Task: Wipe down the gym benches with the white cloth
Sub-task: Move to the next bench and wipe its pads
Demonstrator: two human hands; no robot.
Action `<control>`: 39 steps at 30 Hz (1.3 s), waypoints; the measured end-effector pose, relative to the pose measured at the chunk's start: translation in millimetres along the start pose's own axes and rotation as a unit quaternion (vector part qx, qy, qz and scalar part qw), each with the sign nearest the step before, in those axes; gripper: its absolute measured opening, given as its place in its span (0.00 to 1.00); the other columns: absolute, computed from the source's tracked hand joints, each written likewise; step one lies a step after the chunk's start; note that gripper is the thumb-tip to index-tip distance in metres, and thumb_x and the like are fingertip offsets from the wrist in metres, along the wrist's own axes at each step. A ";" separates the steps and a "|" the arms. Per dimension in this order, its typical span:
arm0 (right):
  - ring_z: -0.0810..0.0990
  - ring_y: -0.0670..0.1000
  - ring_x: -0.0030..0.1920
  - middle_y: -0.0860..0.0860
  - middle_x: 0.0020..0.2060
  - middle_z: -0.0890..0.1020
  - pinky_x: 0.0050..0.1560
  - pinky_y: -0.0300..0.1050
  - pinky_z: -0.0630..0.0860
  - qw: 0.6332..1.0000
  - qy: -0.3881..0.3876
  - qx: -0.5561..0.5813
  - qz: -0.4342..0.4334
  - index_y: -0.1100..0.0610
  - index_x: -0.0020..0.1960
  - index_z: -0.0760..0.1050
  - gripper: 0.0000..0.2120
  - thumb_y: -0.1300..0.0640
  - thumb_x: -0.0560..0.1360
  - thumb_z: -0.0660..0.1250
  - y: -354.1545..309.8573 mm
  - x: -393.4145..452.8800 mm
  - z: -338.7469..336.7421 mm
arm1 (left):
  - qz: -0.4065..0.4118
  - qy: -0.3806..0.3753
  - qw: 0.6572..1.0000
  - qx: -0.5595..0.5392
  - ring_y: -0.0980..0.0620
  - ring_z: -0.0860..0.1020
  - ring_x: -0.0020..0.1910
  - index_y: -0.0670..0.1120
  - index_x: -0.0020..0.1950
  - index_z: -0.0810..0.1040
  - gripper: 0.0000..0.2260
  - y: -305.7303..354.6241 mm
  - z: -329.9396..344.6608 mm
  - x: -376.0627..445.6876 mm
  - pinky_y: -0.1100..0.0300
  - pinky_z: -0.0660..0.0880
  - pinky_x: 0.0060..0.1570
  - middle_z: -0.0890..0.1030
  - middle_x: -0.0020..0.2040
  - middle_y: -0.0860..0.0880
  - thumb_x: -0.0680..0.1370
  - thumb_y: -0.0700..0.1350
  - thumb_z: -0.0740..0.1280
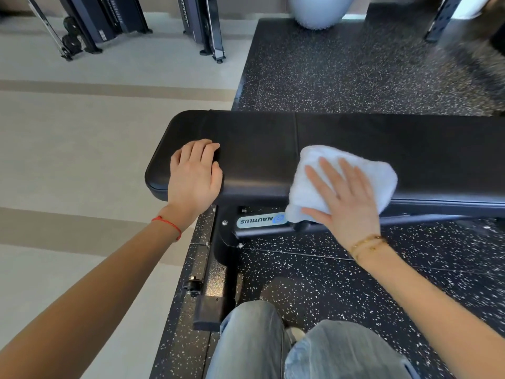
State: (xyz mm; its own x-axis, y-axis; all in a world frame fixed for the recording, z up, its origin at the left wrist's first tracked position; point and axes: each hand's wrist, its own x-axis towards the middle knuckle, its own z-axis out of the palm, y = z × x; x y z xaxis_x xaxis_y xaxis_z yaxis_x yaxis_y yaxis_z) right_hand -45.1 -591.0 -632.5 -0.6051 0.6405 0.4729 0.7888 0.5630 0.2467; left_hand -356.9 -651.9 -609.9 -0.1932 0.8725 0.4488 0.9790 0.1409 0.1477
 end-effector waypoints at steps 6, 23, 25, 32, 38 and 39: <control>0.66 0.63 0.73 0.53 0.77 0.63 0.73 0.61 0.63 0.998 -0.031 0.008 -0.047 0.48 0.79 0.56 0.37 0.30 0.76 0.52 -38.7 29.2 0.6 | -0.006 0.003 1.000 -0.012 0.44 0.71 0.66 0.45 0.67 0.74 0.19 -0.2 -0.6 -1.7 0.47 0.65 0.68 0.75 0.66 0.46 0.81 0.48 0.52; 0.63 0.62 0.75 0.52 0.75 0.66 0.73 0.62 0.59 0.996 -0.068 0.040 0.030 0.47 0.78 0.57 0.39 0.28 0.73 0.50 27.7 -12.0 -8.5 | 0.022 0.021 0.999 -0.034 0.44 0.72 0.66 0.46 0.63 0.77 0.18 37.0 -7.0 -4.5 0.42 0.61 0.70 0.77 0.64 0.46 0.78 0.48 0.55; 0.62 0.61 0.75 0.52 0.75 0.66 0.73 0.63 0.59 0.995 -0.072 0.051 0.051 0.48 0.78 0.58 0.39 0.28 0.74 0.51 55.4 -26.8 -12.7 | 0.057 0.036 0.996 -0.054 0.45 0.73 0.65 0.46 0.62 0.77 0.17 62.7 -6.9 -2.5 0.44 0.63 0.69 0.77 0.62 0.47 0.77 0.47 0.57; 0.64 0.64 0.73 0.54 0.73 0.68 0.69 0.65 0.64 0.990 -0.119 0.059 0.056 0.50 0.77 0.60 0.39 0.29 0.73 0.54 64.7 -27.2 -18.6 | 0.092 0.018 0.988 -0.120 0.46 0.74 0.62 0.46 0.61 0.78 0.18 147.3 5.2 7.4 0.46 0.69 0.64 0.79 0.60 0.48 0.76 0.47 0.56; 0.65 0.63 0.73 0.53 0.74 0.68 0.70 0.63 0.64 0.993 -0.106 0.048 0.033 0.49 0.77 0.60 0.39 0.29 0.73 0.55 70.1 -30.1 -13.6 | 0.063 0.019 0.992 -0.110 0.45 0.76 0.60 0.45 0.61 0.79 0.20 194.8 28.9 17.8 0.43 0.69 0.64 0.80 0.59 0.47 0.76 0.48 0.54; 0.65 0.62 0.73 0.53 0.74 0.68 0.70 0.62 0.64 0.993 -0.103 0.042 0.024 0.49 0.77 0.59 0.38 0.29 0.73 0.55 75.6 -33.1 -11.9 | 0.055 0.016 0.993 -0.104 0.45 0.75 0.60 0.46 0.61 0.79 0.20 202.4 33.3 19.1 0.43 0.69 0.64 0.79 0.60 0.48 0.76 0.48 0.54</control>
State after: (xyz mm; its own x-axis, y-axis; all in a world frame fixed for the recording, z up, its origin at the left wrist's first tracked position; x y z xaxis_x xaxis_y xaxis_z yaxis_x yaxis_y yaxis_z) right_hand 35.9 -575.9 -619.4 -0.5826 0.7568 0.2964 0.8110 0.5650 0.1515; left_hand -160.3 -591.1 -600.8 -0.0915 0.8616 0.4993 0.9602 -0.0567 0.2737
